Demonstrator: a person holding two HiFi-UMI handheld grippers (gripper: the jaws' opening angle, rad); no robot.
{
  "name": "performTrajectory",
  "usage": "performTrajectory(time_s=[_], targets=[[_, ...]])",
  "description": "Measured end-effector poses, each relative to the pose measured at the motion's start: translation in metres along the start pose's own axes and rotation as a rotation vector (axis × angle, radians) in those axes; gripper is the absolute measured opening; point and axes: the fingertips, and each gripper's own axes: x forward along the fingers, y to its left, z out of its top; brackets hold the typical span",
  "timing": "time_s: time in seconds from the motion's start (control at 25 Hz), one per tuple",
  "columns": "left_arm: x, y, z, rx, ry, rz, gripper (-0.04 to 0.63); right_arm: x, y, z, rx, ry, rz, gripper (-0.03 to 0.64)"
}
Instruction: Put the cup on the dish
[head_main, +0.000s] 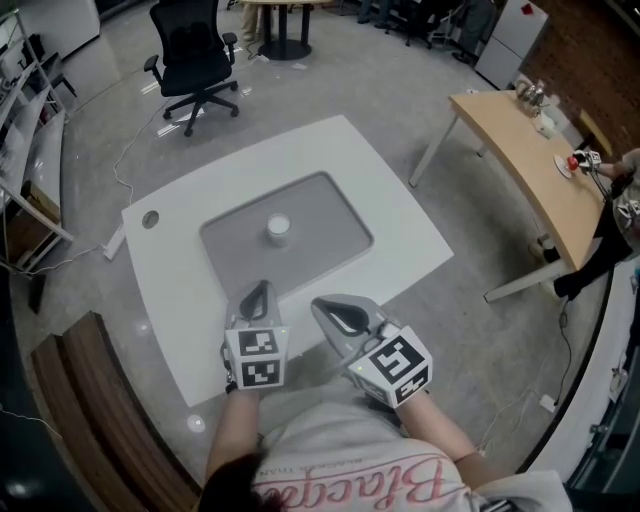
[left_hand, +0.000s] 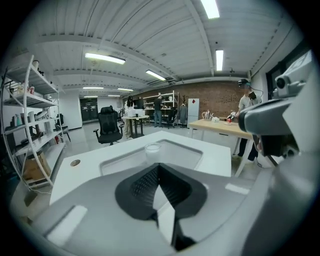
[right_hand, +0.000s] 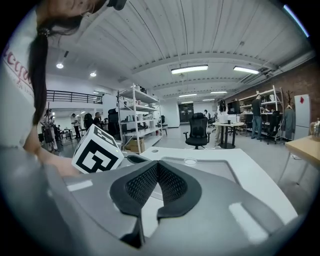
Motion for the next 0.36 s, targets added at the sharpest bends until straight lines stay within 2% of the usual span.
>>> performTrajectory(time_s=[0.2,0.36], targets=[[-0.032,-0.010,0.015,-0.016,-0.083,-0.055,0.000,-0.011,0.016,-0.007,0.019,-0.003,-0.016,0.000],[-0.056,-0.015,0.021,-0.029,-0.114,-0.083,0.000,-0.020,0.029,-0.006,0.028,-0.005,-0.029,0.000]])
